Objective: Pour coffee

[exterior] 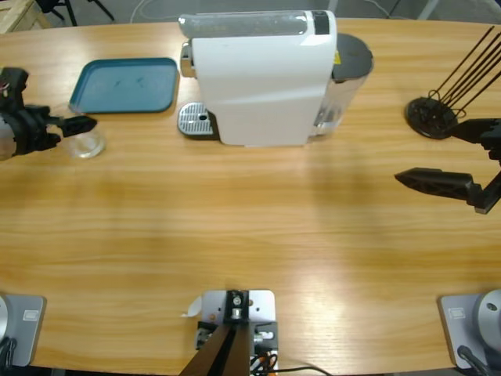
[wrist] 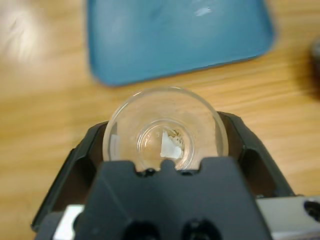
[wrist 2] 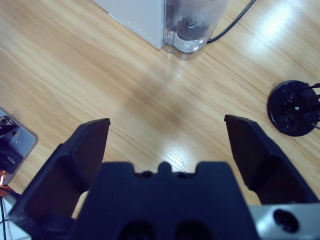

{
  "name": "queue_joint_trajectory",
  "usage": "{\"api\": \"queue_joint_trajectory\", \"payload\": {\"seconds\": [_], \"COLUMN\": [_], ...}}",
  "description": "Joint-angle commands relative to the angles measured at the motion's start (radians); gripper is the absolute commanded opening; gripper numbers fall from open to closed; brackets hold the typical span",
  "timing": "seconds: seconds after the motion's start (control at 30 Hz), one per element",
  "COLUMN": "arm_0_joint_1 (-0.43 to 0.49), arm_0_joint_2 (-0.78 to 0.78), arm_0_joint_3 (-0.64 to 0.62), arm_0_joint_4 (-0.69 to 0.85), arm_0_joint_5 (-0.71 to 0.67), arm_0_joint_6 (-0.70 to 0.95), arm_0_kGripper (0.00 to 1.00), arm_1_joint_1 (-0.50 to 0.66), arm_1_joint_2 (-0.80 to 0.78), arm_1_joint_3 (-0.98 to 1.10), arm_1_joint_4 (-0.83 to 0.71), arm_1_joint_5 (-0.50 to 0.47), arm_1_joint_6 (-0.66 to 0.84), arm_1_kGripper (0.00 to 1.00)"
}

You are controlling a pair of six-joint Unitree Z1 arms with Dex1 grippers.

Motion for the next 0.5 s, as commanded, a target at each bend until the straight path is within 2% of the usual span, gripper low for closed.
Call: {"api": "queue_joint_trajectory", "payload": {"seconds": [0.03, 0.2, 0.3, 0.5], "arm_0_joint_1": [-0.022, 0.012, 0.021, 0.039], "arm_0_joint_2": [-0.026, 0.070, 0.121, 0.139], "arm_0_joint_3": [-0.157, -0.179, -0.182, -0.277], "arm_0_joint_4": [-0.006, 0.025, 0.058, 0.192], "arm_0_joint_5": [-0.413, -0.640, -0.649, -0.626], "arm_0_joint_6": [0.172, 0.245, 0.277, 0.346], "arm_0_kGripper": [0.232, 0.248, 0.296, 0.292], "arm_1_joint_1": [-0.031, -0.056, -0.078, -0.104], "arm_1_joint_2": [-0.036, -0.059, -0.068, -0.068], "arm_1_joint_3": [0.030, 0.023, 0.018, 0.016], "arm_1_joint_4": [0.011, 0.032, 0.042, 0.045], "arm_1_joint_5": [0.008, 0.012, 0.018, 0.029], "arm_1_joint_6": [-0.009, -0.030, -0.044, -0.059], "arm_1_kGripper": [0.996, 0.996, 0.996, 0.996]}}
